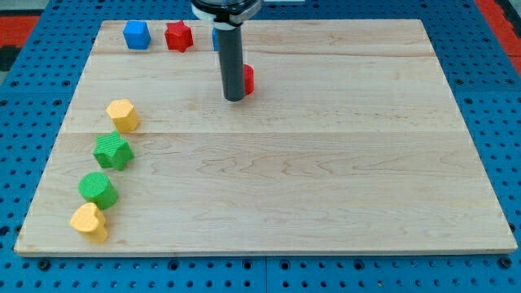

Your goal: Move red circle on center top

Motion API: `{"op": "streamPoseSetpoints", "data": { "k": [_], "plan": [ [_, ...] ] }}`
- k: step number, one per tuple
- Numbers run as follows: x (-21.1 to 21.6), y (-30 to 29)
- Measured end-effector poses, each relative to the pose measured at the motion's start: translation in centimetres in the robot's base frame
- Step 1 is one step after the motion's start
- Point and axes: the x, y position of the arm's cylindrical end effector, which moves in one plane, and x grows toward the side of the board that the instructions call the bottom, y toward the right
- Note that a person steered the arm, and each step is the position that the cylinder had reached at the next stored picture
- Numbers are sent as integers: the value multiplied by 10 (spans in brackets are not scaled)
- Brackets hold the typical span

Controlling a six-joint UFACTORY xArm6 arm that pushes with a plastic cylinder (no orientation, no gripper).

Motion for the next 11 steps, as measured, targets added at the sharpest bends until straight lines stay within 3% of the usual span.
{"op": "streamPoseSetpoints", "data": {
  "k": [6, 8, 11],
  "plan": [
    [-111, 13],
    [-93, 45],
    [-102, 50]
  ]
}}
